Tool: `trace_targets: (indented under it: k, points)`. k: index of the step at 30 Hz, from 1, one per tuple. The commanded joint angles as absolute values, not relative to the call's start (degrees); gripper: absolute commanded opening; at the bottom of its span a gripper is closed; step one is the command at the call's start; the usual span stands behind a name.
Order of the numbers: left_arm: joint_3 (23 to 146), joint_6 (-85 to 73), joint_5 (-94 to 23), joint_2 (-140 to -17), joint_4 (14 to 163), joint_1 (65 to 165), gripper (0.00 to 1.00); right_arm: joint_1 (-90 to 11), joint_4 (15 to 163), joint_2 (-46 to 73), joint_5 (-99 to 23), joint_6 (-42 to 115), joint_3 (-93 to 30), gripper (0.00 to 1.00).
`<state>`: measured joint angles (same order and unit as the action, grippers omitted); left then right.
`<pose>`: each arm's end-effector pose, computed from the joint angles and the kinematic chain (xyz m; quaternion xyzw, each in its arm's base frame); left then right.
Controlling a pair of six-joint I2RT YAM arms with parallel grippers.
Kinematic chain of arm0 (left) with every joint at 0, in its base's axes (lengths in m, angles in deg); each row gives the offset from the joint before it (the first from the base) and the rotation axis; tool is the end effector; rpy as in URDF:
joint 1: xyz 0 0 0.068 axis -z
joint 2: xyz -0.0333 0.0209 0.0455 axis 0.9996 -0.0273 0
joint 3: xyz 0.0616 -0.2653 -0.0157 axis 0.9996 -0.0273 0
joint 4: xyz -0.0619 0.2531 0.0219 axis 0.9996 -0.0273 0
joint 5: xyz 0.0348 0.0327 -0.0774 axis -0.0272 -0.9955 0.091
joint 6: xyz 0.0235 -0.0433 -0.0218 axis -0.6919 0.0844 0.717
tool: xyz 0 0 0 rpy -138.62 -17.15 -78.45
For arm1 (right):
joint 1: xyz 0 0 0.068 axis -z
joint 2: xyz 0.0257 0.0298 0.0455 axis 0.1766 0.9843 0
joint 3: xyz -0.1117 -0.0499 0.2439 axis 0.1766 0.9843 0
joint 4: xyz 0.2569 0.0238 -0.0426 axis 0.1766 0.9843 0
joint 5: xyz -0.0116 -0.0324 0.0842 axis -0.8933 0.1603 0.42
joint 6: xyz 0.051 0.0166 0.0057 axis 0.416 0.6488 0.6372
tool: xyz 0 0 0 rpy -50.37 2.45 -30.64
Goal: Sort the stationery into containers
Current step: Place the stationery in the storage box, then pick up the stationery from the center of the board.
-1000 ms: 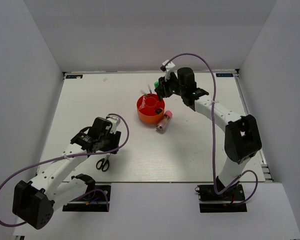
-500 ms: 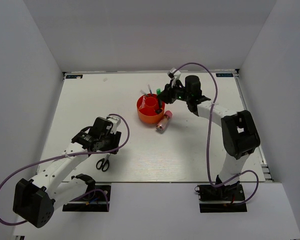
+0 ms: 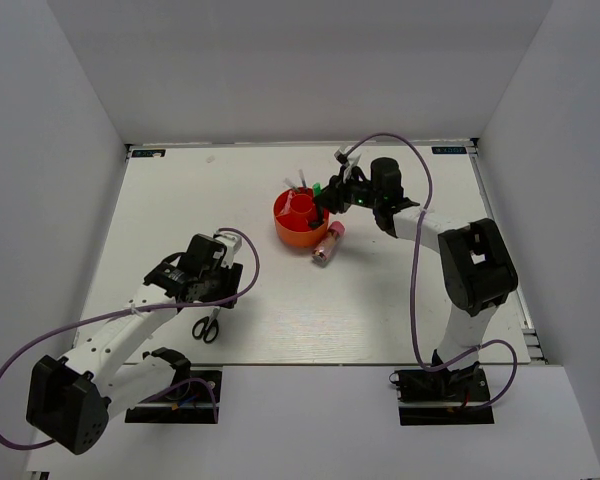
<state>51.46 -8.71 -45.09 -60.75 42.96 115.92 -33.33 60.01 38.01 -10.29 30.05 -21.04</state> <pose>0.1612 -0.0831 0.2205 0.1548 0.9569 -0.0674 0.2365 0.3753 0.1827 0.2335 -0.3336 0.6874 0.3510 0.5414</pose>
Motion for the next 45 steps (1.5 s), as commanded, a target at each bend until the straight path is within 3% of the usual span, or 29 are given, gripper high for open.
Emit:
trace_targets:
  k: [1, 6, 15, 18, 20, 21, 25, 30, 31, 32, 33, 35, 37, 38, 42, 45]
  points:
    - [52.9, -9.1, -45.8, -60.6, 42.8, 115.8, 0.66, -32.9, 57.5, 38.2, -9.1, 27.7, -21.0, 0.41]
    - [53.0, -9.1, -46.0, -60.7, 42.8, 115.8, 0.66, -32.9, 59.1, 38.0, -9.5, 28.0, -21.2, 0.56]
    - [52.8, -9.3, -46.9, -60.9, 42.6, 115.7, 0.66, -32.7, 60.7, 32.9, -10.7, 28.4, -19.6, 0.56]
    - [52.7, -9.3, -47.4, -61.3, 42.6, 115.7, 0.64, -33.2, 65.6, 28.7, -11.4, 26.9, -18.6, 0.48]
    - [52.8, -9.4, -47.6, -61.9, 42.5, 115.7, 0.59, -32.1, 72.8, 26.1, -12.0, 26.0, -19.4, 0.12]
    - [52.9, -9.4, -48.0, -62.8, 42.0, 115.7, 0.55, -31.8, 75.3, 23.2, -11.8, 25.0, -20.2, 0.00]
    - [54.1, -8.9, -49.0, -65.4, 40.5, 115.7, 0.31, -31.2, 98.1, 20.2, -15.2, 27.9, -23.1, 0.00]
    - [55.5, -5.9, -57.7, -66.5, 36.6, 115.8, 0.15, -29.9, 117.5, 16.7, -2.1, 20.7, -24.7, 0.00]
    - [55.9, -4.1, -58.8, -67.5, 35.7, 115.7, 0.15, -29.9, 121.5, 16.3, -0.9, 17.7, -24.6, 0.03]
    - [57.5, -3.2, -59.6, -67.7, 33.6, 115.7, 0.15, -29.9, 124.2, 14.1, 0.2, 16.5, -23.8, 0.41]
    - [58.0, -2.5, -60.1, -68.0, 32.9, 115.7, 0.15, -29.9, 125.2, 13.0, 1.6, 15.6, -23.2, 0.53]
    - [58.4, 0.9, -59.9, -67.8, 30.2, 113.9, 0.20, -29.9, 126.7, 10.1, 2.4, 11.8, -19.3, 0.62]
    - [57.9, 2.2, -56.2, -66.0, 29.0, 110.0, 0.22, -29.8, 126.5, 6.8, 2.8, 9.6, -16.1, 0.56]
    - [56.2, 2.4, -54.1, -65.4, 28.8, 108.8, 0.24, -29.6, 126.5, 6.1, 3.8, 9.4, -14.5, 0.41]
    - [53.2, 3.1, -47.4, -63.4, 28.6, 102.3, 0.38, -29.4, 126.4, 4.0, 5.8, 8.9, -11.6, 0.13]
    - [52.6, 4.4, -46.4, -64.1, 27.4, 101.5, 0.41, -29.1, 127.1, 3.3, 5.3, 8.8, -12.2, 0.13]
